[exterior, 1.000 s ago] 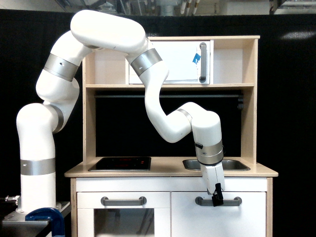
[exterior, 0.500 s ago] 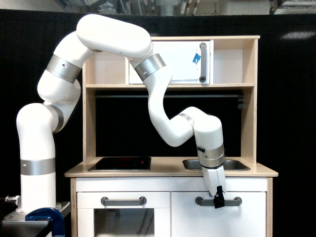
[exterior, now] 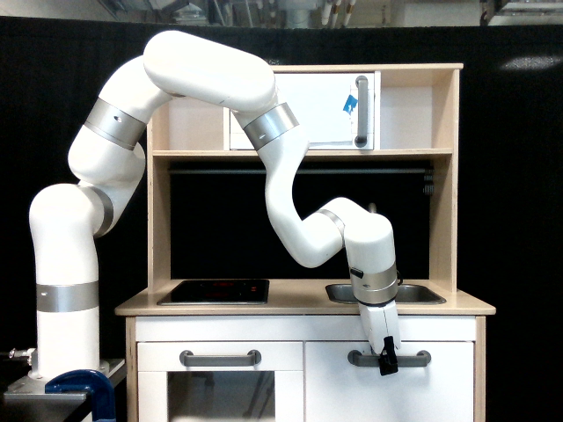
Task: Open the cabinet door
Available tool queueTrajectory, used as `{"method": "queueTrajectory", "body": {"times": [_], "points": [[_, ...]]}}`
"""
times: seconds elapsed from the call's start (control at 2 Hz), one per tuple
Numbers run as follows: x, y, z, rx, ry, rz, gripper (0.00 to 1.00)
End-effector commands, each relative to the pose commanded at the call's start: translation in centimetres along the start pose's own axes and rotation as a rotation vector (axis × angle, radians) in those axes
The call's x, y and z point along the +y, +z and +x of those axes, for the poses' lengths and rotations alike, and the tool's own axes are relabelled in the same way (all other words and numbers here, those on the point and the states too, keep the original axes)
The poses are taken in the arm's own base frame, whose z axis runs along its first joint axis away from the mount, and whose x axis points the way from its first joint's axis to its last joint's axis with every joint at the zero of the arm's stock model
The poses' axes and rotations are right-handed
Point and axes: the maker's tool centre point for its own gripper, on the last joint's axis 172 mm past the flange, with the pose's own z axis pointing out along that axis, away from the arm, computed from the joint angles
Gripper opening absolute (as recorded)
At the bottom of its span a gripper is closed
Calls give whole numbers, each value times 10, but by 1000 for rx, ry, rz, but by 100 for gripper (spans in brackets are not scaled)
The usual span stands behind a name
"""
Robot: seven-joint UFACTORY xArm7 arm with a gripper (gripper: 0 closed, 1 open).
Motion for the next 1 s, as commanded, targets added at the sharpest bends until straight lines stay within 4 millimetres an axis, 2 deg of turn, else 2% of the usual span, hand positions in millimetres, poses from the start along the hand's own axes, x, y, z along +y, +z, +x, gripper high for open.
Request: {"method": "queueTrajectory", "body": {"times": [0.5, 1.0], "points": [[3, 6, -9, 0, 0, 0, 100], [2, 9, -7, 0, 0, 0, 0]]}}
